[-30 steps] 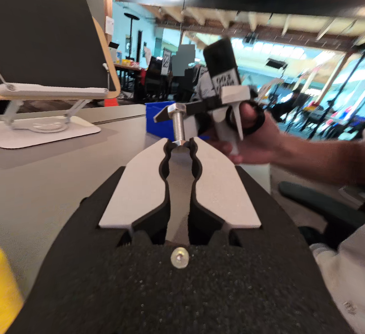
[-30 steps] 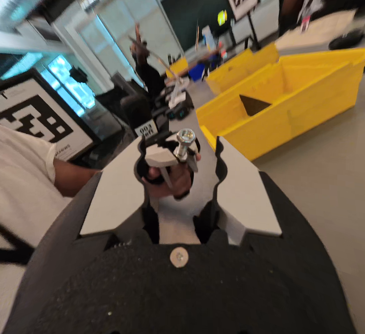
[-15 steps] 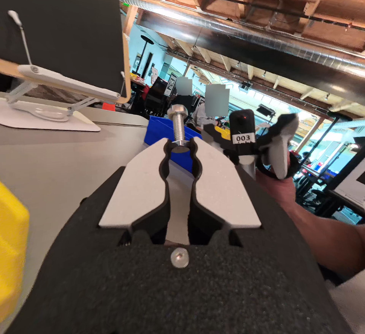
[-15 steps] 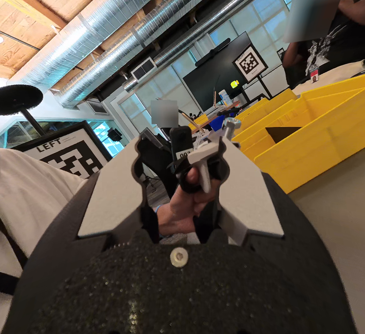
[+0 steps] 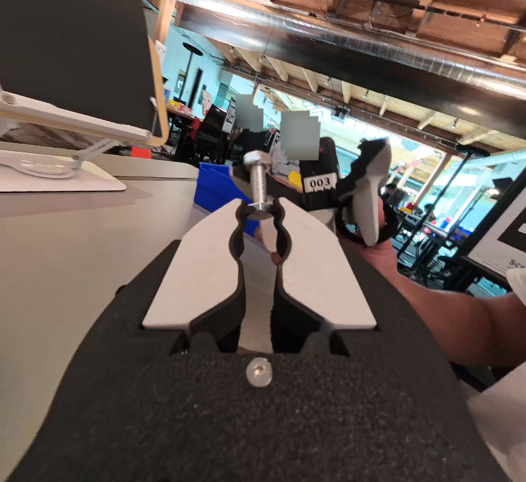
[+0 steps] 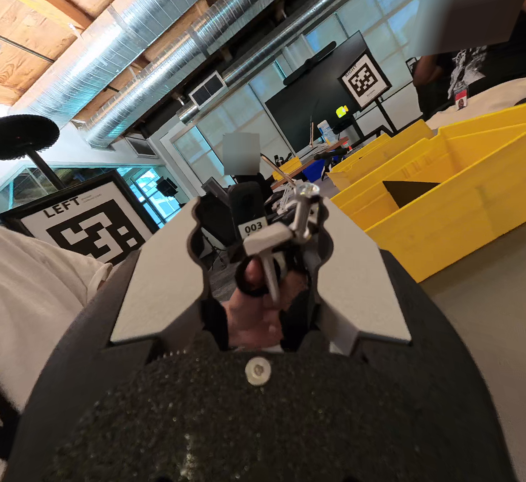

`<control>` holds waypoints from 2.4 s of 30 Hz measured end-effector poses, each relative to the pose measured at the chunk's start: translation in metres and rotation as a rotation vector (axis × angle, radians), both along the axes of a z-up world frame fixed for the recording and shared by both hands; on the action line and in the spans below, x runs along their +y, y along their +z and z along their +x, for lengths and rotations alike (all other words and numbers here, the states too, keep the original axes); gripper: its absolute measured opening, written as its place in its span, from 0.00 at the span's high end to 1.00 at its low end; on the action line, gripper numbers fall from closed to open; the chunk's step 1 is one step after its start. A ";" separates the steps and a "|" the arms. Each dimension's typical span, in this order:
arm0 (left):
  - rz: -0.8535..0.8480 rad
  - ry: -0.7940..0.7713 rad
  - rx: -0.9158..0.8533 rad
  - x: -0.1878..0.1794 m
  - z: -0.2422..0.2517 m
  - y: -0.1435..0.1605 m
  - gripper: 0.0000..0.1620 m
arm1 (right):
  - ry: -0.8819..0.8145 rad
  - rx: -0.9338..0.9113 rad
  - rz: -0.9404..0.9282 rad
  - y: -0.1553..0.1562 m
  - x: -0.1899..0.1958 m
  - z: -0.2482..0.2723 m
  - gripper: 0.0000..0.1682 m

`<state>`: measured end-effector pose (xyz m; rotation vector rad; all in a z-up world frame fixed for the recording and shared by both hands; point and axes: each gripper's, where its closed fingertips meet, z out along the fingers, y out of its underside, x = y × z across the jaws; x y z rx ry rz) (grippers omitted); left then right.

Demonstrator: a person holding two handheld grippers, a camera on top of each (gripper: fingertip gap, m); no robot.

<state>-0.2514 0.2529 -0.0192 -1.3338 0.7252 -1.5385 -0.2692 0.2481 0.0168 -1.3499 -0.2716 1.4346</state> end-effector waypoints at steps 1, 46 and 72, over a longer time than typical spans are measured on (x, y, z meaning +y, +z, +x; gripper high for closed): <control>-0.025 0.020 -0.003 0.008 -0.004 -0.002 0.89 | 0.014 0.007 0.005 -0.002 -0.004 0.003 0.57; -0.207 -0.043 -0.064 0.029 -0.005 -0.013 0.89 | 0.032 0.154 -0.011 -0.018 -0.009 0.032 0.76; -0.226 -0.112 -0.048 0.015 0.007 -0.017 0.89 | -0.084 0.150 0.033 -0.018 0.001 0.032 0.53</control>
